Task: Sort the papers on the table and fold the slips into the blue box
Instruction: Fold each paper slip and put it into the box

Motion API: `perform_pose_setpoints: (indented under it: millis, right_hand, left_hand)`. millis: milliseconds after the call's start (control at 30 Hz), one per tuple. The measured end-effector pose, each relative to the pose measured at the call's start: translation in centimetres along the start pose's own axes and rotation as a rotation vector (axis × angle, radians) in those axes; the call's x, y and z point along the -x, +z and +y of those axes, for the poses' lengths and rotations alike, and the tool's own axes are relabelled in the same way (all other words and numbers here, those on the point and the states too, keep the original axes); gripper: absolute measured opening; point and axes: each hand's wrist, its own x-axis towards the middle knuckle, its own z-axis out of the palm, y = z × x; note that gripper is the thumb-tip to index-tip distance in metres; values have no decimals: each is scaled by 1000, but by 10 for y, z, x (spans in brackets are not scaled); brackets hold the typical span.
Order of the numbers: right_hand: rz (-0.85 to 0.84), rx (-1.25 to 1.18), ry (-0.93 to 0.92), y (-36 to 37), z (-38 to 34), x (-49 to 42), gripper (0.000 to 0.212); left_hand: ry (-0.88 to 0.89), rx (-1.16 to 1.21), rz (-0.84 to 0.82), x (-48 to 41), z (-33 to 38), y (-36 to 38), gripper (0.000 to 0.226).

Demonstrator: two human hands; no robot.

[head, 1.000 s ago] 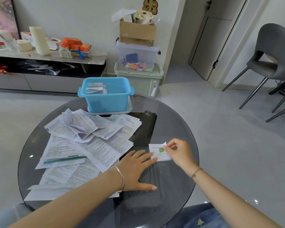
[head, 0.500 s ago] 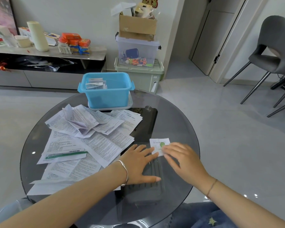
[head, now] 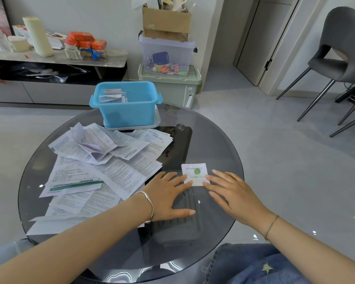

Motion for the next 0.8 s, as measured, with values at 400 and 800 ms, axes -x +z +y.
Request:
perform_pose_setpoints:
  millis: [400,800]
  right_hand:
    - [56,-118,-40,-3,6,-4,64]
    - [128,-42,-209,-4,11,-15,50]
  left_hand:
    - [-57,-53,-35,-2,17,-7,86]
    - [9,-62,-80,12,8,-7,99]
